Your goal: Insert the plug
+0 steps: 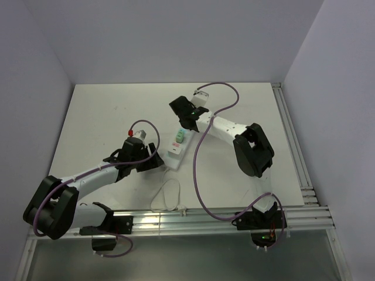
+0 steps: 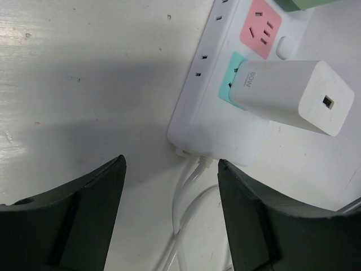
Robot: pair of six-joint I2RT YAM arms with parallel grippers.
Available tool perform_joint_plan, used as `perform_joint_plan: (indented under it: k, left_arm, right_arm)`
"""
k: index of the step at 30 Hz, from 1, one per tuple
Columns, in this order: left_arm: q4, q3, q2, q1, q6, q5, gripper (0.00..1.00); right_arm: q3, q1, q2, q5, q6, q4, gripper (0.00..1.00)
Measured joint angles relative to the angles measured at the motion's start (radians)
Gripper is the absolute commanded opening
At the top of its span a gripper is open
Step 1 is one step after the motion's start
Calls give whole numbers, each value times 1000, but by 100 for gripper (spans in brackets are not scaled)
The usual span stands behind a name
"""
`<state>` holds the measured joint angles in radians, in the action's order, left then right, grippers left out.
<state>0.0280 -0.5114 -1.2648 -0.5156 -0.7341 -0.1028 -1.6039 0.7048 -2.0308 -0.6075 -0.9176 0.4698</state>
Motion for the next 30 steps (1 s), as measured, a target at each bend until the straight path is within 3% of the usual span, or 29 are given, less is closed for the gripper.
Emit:
perform_joint_plan:
  k: [30]
  left_arm:
    - [-10,0,0,0,0,-17,72]
  right_arm:
    - [-26,2,-27,-14,21,-9,0]
